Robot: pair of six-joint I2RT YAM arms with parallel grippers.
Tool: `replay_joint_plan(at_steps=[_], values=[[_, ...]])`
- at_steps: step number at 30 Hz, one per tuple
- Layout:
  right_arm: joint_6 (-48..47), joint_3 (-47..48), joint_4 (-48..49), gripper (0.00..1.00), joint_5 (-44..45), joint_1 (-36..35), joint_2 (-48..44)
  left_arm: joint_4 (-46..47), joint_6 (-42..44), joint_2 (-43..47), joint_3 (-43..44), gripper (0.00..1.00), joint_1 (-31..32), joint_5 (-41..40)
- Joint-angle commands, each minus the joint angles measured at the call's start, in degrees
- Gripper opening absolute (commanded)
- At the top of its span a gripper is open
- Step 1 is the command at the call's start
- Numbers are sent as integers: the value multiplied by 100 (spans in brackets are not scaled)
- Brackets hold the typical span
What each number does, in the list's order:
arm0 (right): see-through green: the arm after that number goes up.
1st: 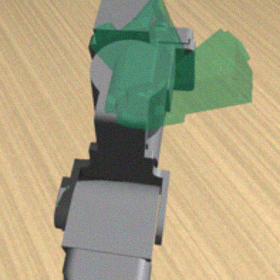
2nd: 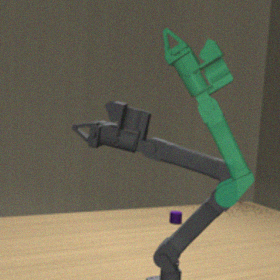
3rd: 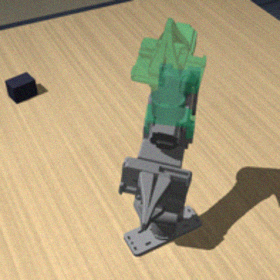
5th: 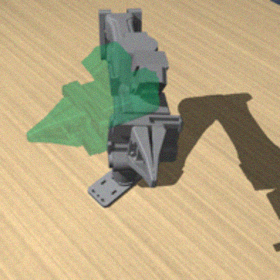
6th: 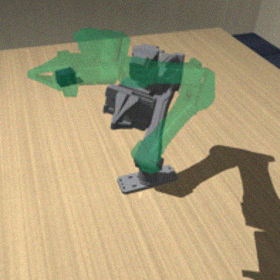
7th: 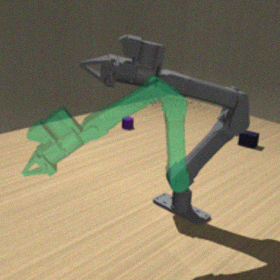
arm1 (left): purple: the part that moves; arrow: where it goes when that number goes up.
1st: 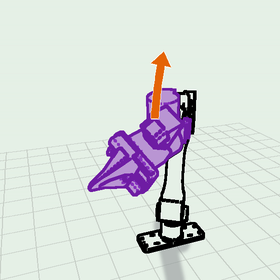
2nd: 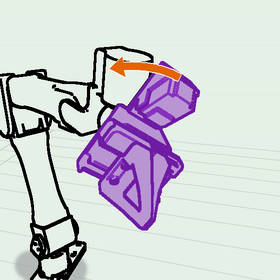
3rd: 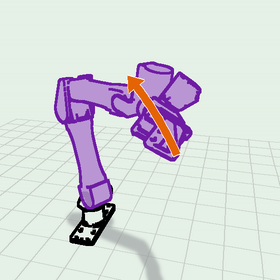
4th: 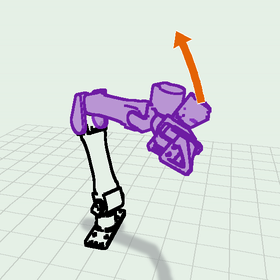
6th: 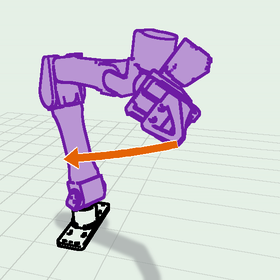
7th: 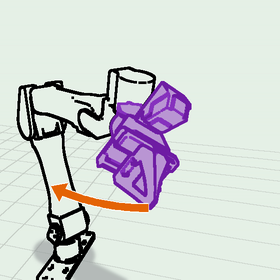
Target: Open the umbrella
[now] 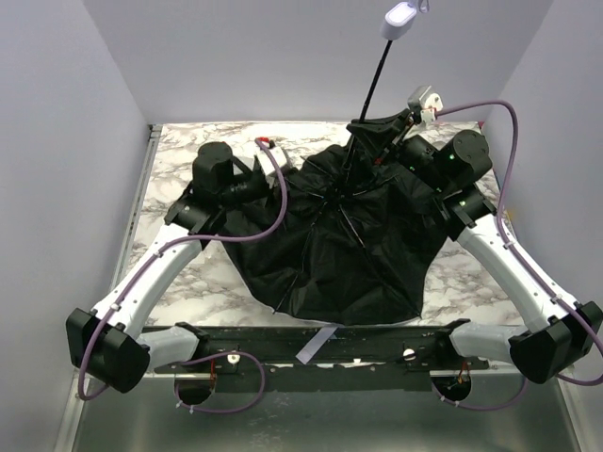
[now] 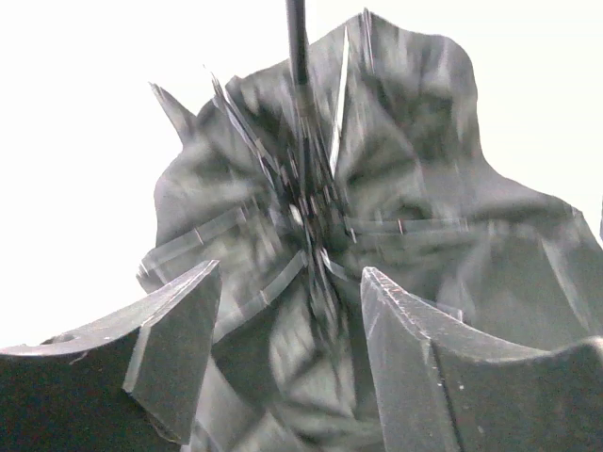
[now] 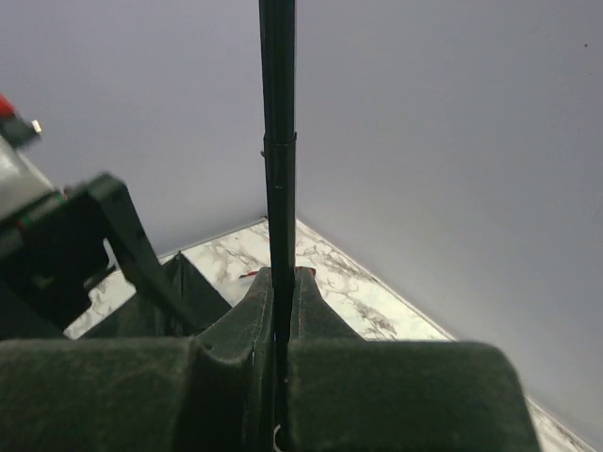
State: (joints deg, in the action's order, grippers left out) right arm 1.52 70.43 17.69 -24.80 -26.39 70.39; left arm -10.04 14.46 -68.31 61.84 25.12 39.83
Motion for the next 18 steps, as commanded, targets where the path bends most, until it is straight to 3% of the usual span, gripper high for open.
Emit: replay_joint_plan(at_steps=[1,8,16,18], values=[[131,73,609,0,-374,20,-130,1564,-672,-273,834,59,265,-87],[306,254,650,0,-398,20,6,2024,-760,-1337,1901,49,754,-175],[468,473,709,0,-465,20,71,2177,-890,-2050,2144,39,1062,-455],[533,552,726,0,-472,20,65,2095,-790,-2216,2098,32,1018,-716]])
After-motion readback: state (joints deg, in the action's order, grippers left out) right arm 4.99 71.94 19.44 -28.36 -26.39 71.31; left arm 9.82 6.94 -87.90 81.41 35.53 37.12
